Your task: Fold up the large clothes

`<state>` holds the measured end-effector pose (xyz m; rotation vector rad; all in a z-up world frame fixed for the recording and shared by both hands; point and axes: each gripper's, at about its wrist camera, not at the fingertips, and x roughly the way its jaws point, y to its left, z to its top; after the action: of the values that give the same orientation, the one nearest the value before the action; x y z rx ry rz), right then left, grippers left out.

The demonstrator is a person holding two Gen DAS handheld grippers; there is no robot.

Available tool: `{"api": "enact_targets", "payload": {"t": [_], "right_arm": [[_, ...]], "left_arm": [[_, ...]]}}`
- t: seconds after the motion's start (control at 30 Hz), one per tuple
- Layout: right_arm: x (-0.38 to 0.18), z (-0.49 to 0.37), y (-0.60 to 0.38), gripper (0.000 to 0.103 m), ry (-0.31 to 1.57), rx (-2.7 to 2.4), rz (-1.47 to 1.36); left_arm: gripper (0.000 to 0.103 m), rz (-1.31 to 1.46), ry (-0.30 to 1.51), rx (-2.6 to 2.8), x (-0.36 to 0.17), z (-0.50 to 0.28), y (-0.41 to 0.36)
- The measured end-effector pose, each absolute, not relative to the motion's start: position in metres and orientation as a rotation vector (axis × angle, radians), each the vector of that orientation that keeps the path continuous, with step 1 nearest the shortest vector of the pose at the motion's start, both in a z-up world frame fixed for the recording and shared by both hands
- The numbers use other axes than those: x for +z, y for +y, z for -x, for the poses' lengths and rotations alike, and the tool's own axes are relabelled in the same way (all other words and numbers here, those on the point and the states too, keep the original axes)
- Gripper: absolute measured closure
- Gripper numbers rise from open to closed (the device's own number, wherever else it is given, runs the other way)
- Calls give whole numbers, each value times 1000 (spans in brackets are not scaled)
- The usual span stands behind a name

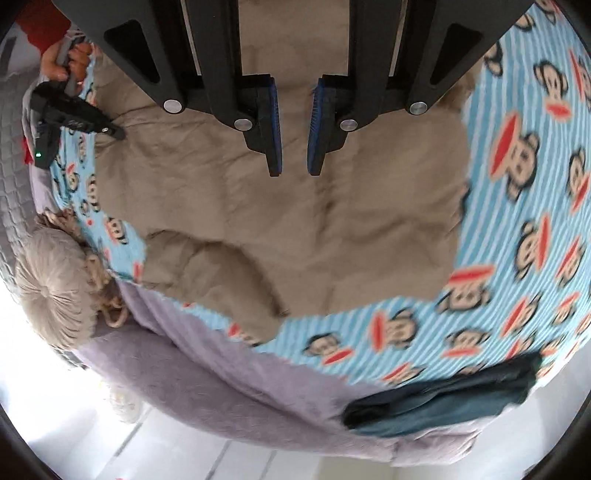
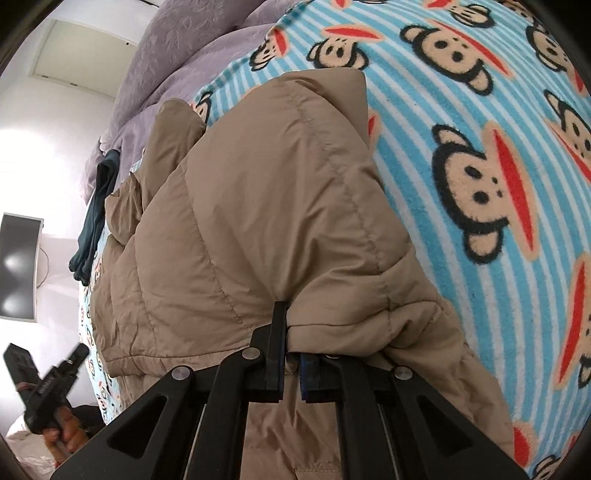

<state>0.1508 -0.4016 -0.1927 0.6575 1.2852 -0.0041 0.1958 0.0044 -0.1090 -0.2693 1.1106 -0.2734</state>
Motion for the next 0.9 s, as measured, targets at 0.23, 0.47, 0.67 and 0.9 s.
{"api": "enact_targets", "payload": {"t": [0.23, 0.47, 0.67, 0.9], "right_arm": [[-178, -159, -384, 79, 1336, 1, -544], [-108, -148, -400, 32, 1184, 194, -469], [-159, -186, -480, 42, 1158, -78, -847], [-163, -215, -441, 82, 1191, -30, -672]], "left_arm": [[89, 15, 1191, -223, -177, -237, -56], [89, 58, 1178, -246, -182, -237, -45], [89, 85, 1128, -218, -157, -235, -42], [89, 40, 1162, -170, -177, -255, -31]]}}
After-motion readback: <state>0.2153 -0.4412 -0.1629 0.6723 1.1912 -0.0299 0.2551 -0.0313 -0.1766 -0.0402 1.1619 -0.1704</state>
